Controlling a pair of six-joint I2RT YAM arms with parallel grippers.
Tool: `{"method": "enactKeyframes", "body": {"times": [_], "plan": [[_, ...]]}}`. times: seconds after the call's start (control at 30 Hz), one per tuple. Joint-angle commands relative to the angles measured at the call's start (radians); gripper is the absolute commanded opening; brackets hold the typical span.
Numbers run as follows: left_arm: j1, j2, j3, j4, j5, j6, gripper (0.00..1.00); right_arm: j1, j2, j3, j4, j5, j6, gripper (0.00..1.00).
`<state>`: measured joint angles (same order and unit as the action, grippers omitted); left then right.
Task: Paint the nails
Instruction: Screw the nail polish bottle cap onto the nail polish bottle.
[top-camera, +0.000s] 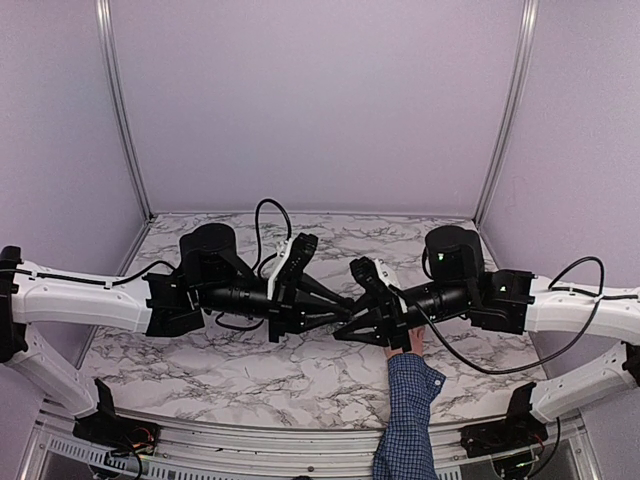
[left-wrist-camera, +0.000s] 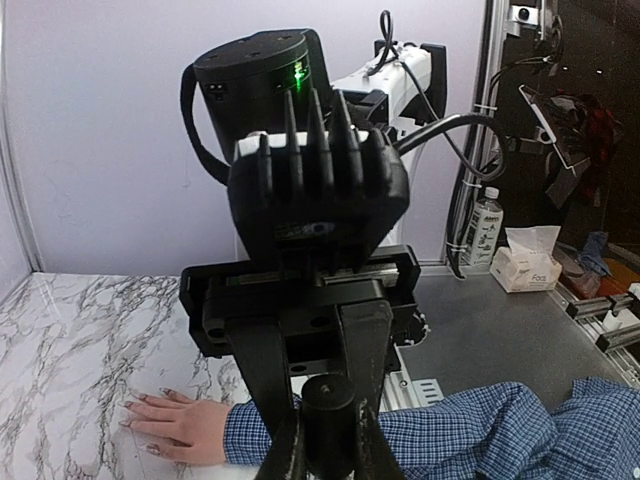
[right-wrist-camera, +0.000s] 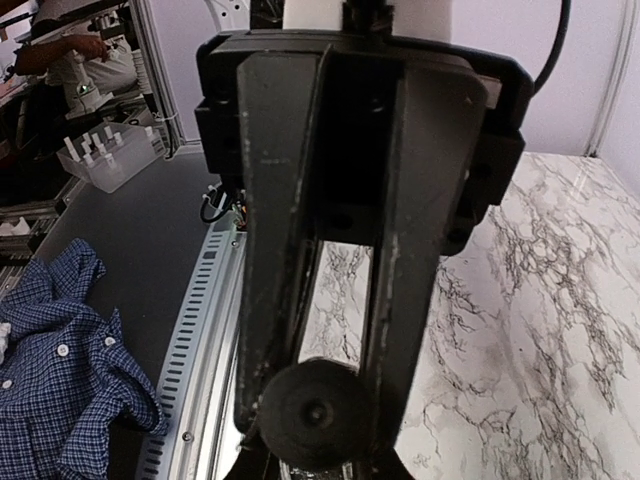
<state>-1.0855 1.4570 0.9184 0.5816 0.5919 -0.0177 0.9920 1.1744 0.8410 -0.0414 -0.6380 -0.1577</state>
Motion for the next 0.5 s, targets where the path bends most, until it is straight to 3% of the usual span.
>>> {"method": "enactKeyframes", "body": {"times": [0.0,0.47], "plan": [[-0.021,0.018,-0.012,-0.011,0.068,0.013,0.0,0.042,0.006,0.093,0.103,-0.169,-0.051,0.0],[0.012,-0.131,-0.112,-0.008,-0.1,0.059,0.0,0.003,-0.028,0.056,0.114,-0.112,-0.037,0.0]]}}
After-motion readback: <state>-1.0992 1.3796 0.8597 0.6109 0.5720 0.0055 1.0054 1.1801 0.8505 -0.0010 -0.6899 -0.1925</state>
